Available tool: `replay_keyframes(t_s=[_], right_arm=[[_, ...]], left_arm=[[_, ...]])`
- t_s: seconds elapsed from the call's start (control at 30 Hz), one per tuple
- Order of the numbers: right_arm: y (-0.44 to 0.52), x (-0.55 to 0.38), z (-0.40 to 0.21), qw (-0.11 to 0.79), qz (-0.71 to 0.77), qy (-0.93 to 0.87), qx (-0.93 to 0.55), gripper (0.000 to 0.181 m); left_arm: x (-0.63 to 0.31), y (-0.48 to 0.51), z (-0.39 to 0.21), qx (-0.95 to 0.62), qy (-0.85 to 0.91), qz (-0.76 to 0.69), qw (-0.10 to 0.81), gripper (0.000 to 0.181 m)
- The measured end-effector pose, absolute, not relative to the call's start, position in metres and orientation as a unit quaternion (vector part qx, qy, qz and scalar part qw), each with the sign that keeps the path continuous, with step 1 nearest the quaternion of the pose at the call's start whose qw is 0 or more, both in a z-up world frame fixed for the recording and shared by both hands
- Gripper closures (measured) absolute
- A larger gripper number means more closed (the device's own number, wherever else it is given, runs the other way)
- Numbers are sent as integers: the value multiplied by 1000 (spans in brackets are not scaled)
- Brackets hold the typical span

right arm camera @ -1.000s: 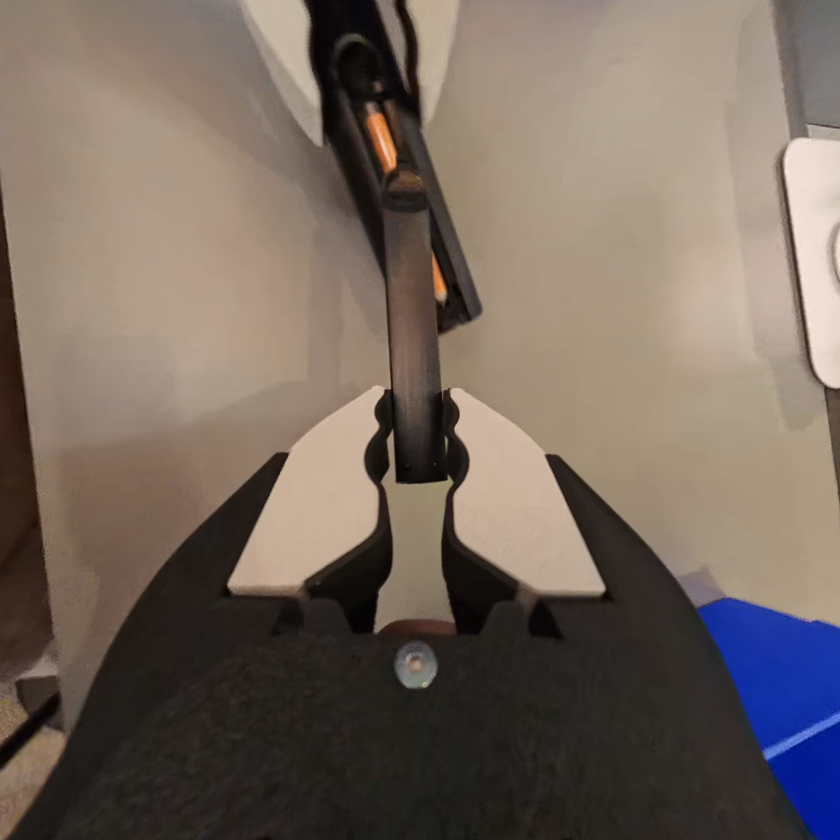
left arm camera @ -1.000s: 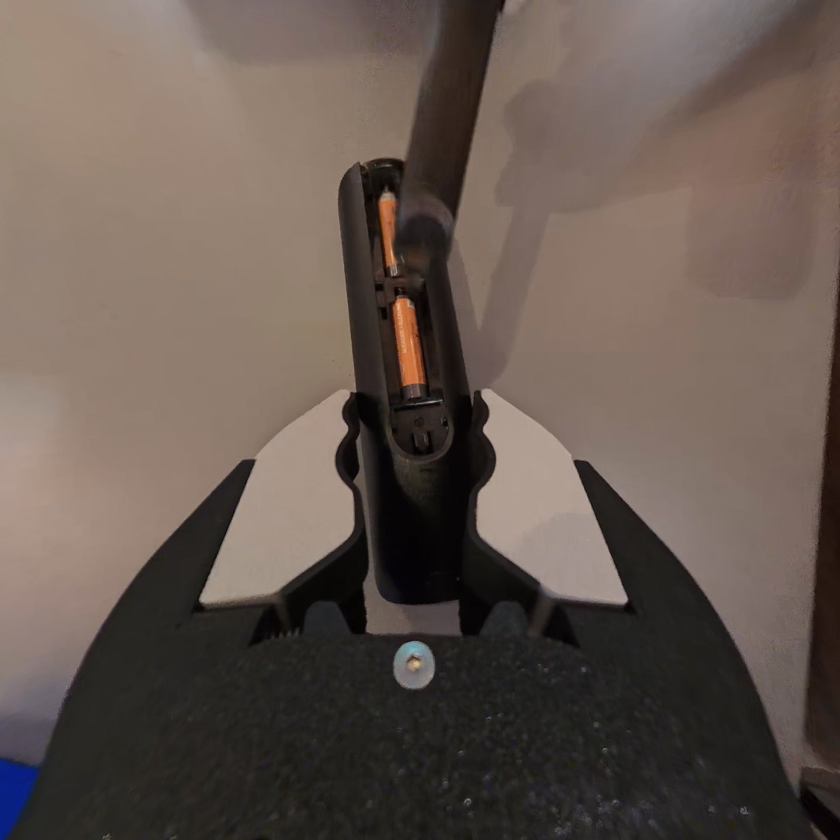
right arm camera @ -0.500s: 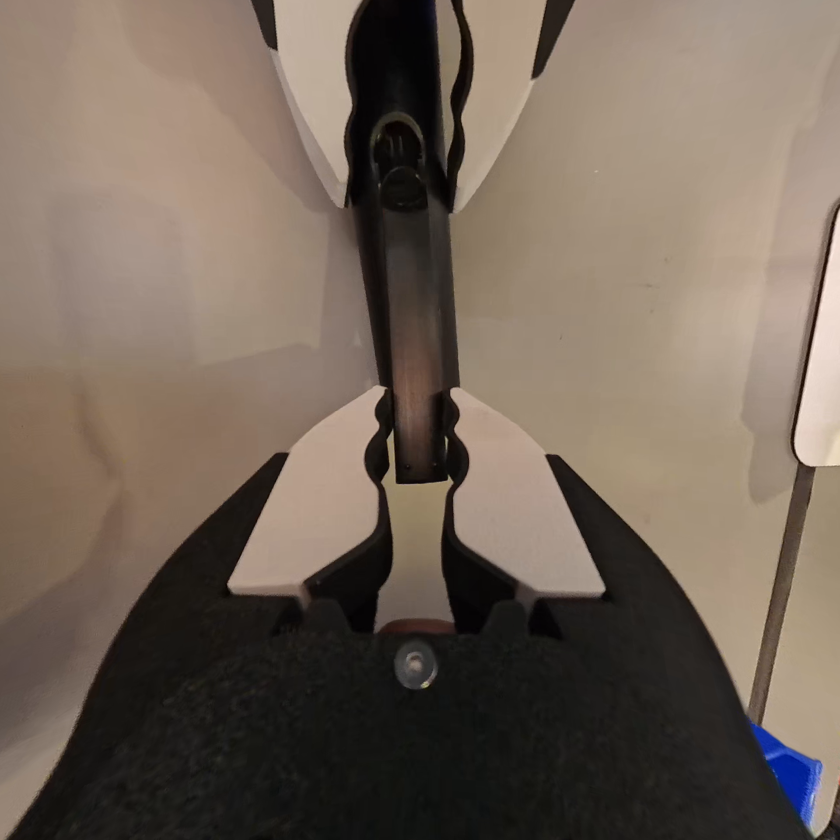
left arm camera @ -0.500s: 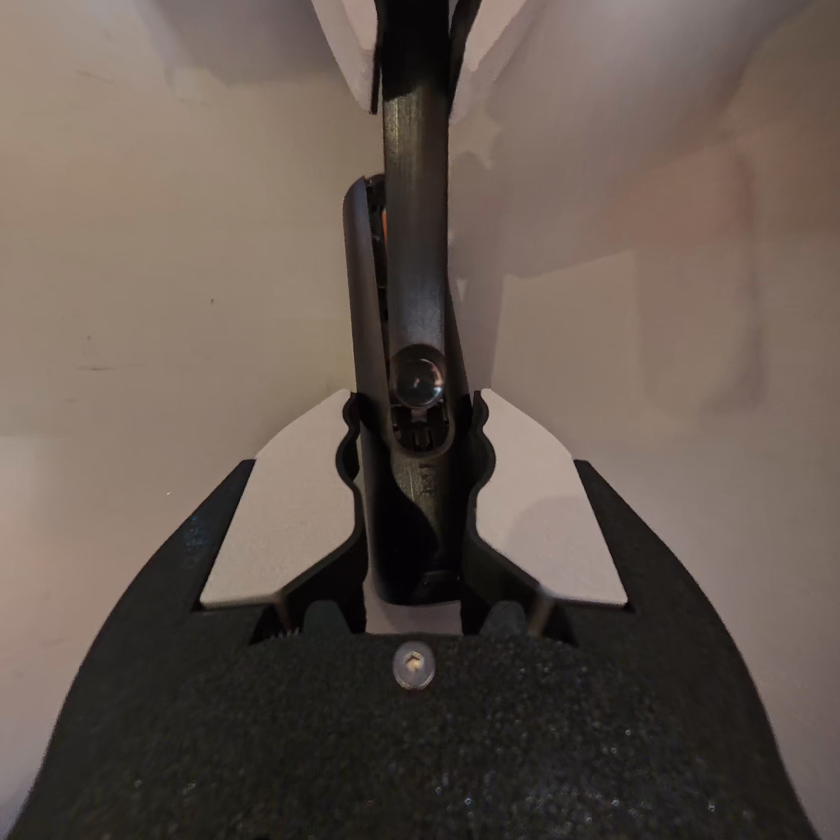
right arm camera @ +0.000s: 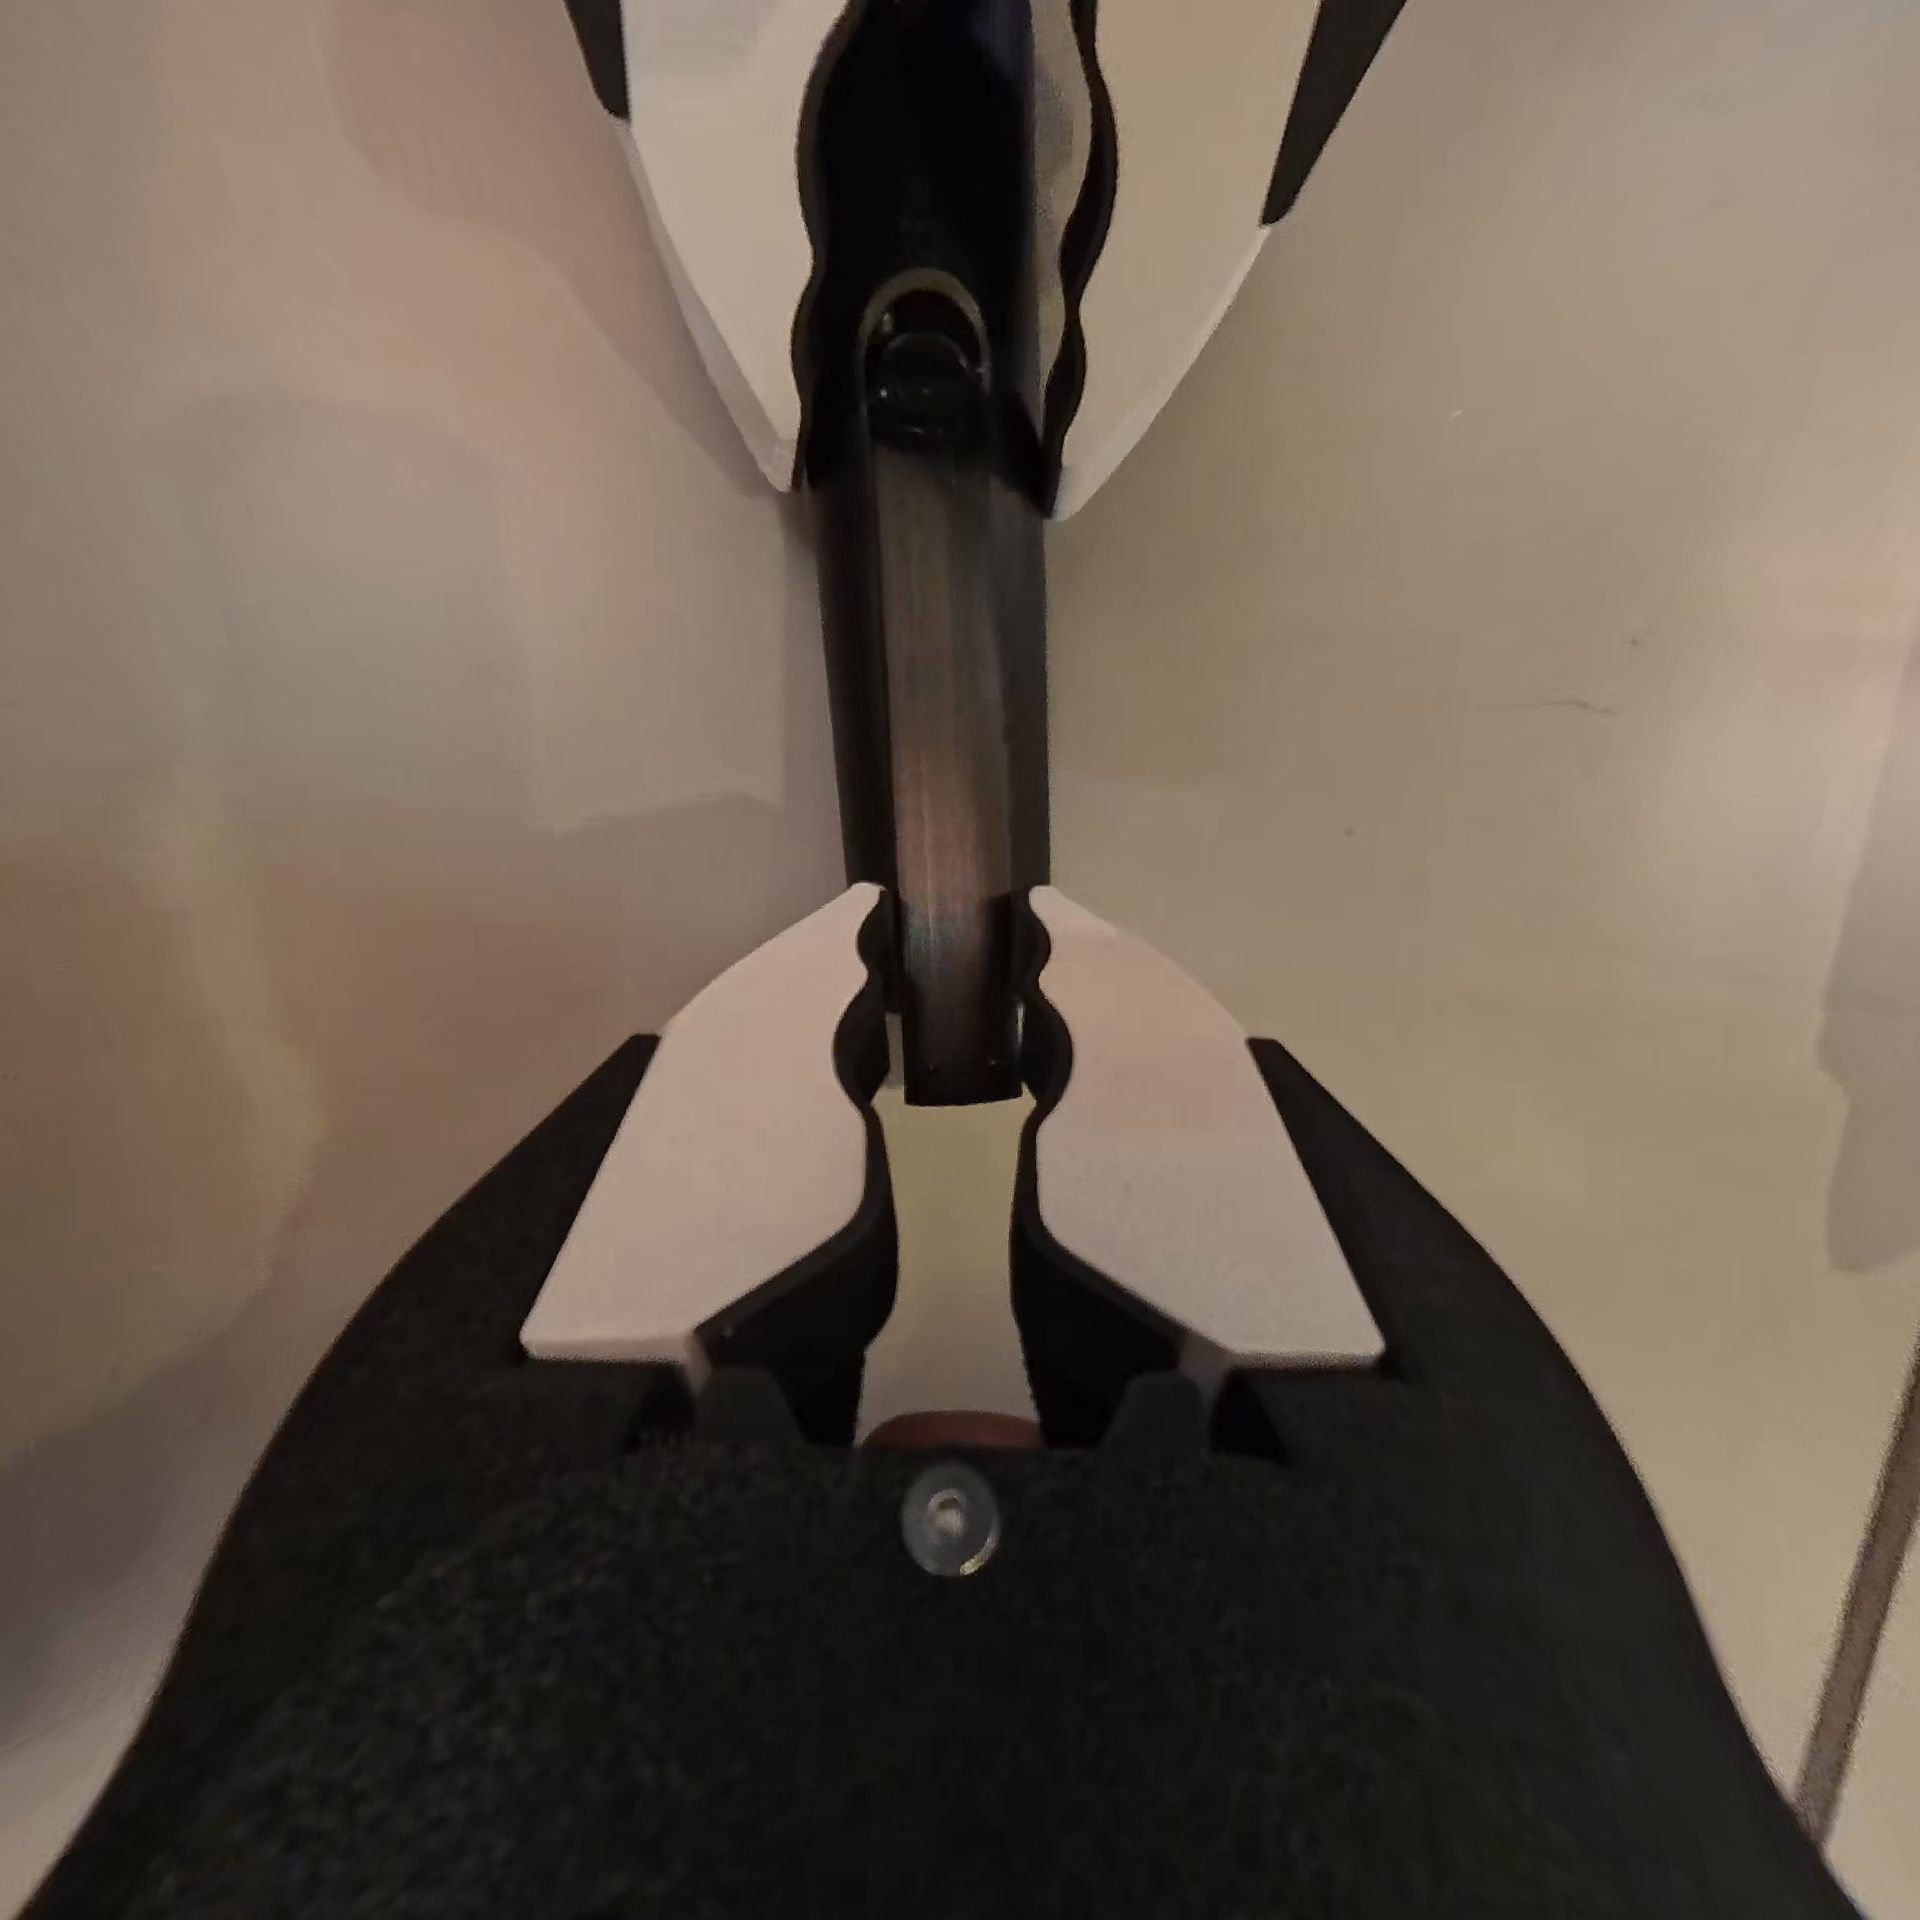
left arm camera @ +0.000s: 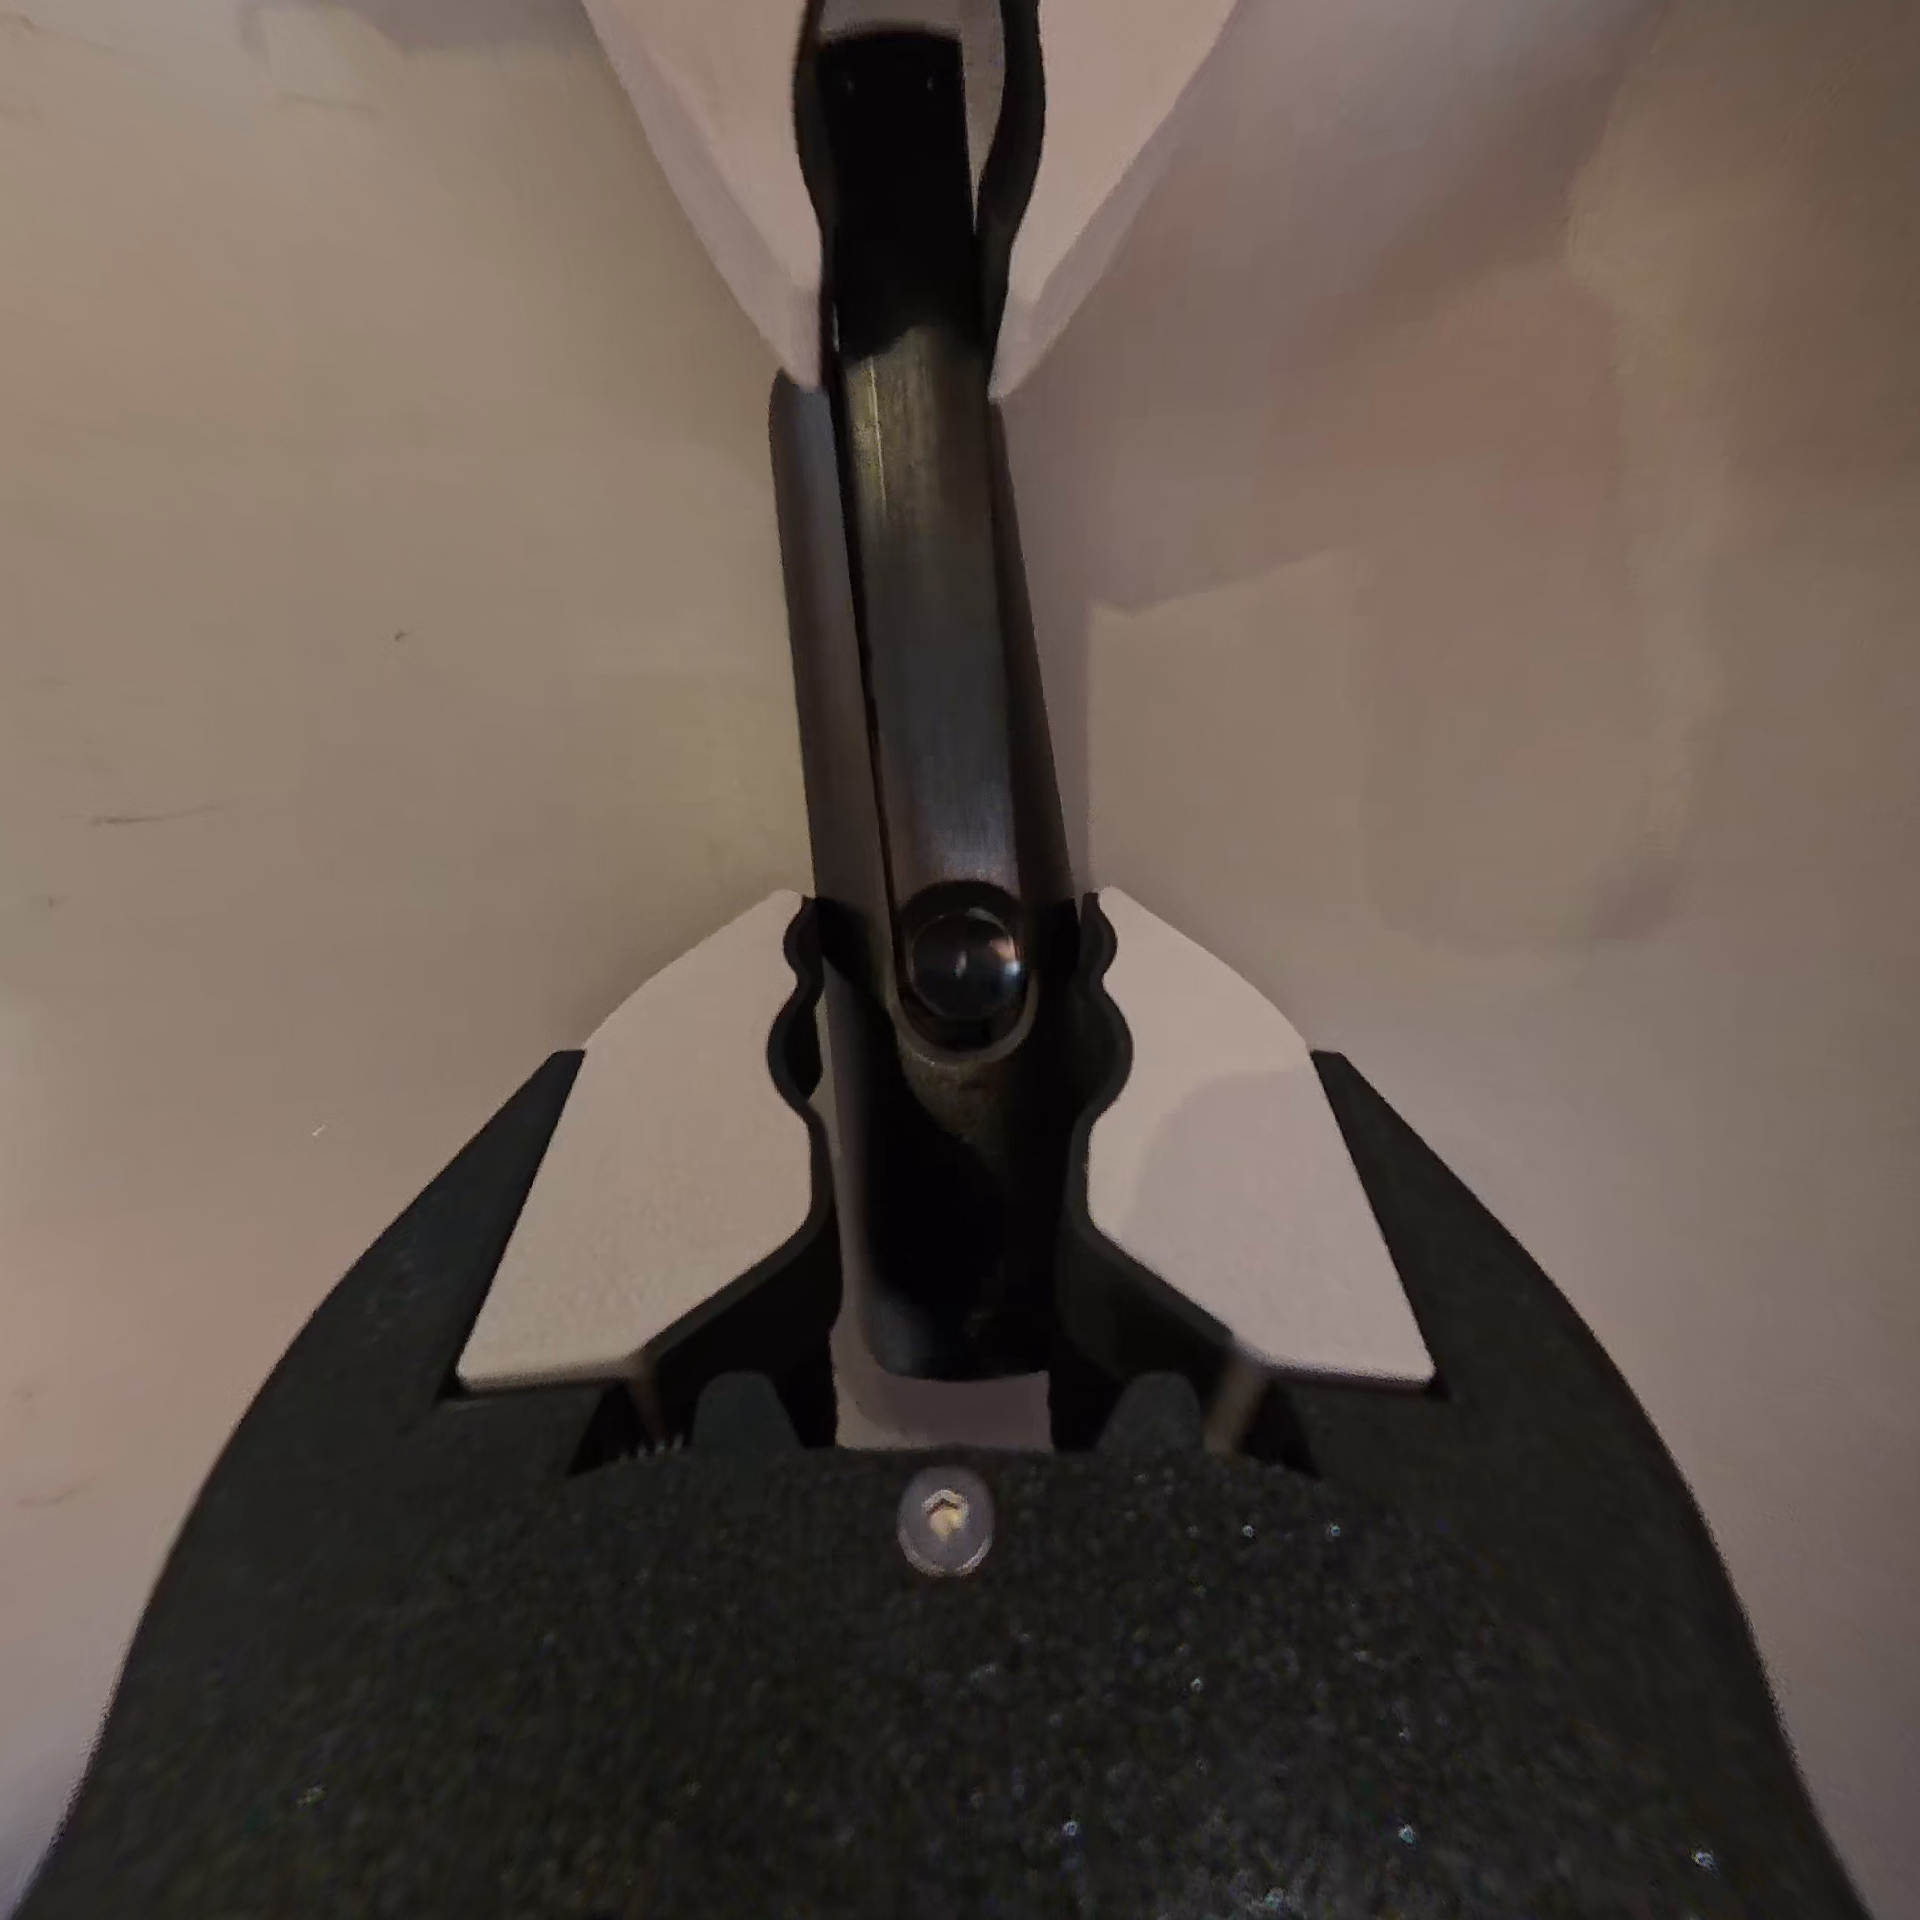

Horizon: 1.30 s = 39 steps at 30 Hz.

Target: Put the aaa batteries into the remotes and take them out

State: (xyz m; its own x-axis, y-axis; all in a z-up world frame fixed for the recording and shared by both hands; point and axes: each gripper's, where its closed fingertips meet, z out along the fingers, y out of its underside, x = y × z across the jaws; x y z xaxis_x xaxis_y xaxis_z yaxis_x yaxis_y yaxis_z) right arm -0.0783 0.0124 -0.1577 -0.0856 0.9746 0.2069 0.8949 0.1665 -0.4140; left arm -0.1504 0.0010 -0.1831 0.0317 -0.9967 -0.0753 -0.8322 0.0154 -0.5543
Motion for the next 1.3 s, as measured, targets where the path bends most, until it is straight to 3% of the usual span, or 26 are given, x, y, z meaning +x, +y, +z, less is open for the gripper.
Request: replay_keyframes(t_s=[0.33,0.53,0.73,0.83,1.13,1.3], right_arm=[[7,-85,-179,188,167,-716,-651,159],[11,-80,-168,220,180,-687,-669,137],[17,-64,-163,312,208,-584,-720,109],[21,-57,-183,297,196,-531,-769,104],[3,-87,-179,250,361,-382,-813,110],[7,-96,-174,262,379,-348,-817,99]], left_arm=[[-150,0,-194,-686,661,-196,231,134],[-171,-9,-175,-700,634,-218,245,138],[-210,-23,-162,-735,582,-209,278,124],[-216,-29,-171,-757,558,-189,283,122],[-206,-29,-195,-784,519,-176,292,123],[-198,-27,-195,-786,517,-181,287,134]])
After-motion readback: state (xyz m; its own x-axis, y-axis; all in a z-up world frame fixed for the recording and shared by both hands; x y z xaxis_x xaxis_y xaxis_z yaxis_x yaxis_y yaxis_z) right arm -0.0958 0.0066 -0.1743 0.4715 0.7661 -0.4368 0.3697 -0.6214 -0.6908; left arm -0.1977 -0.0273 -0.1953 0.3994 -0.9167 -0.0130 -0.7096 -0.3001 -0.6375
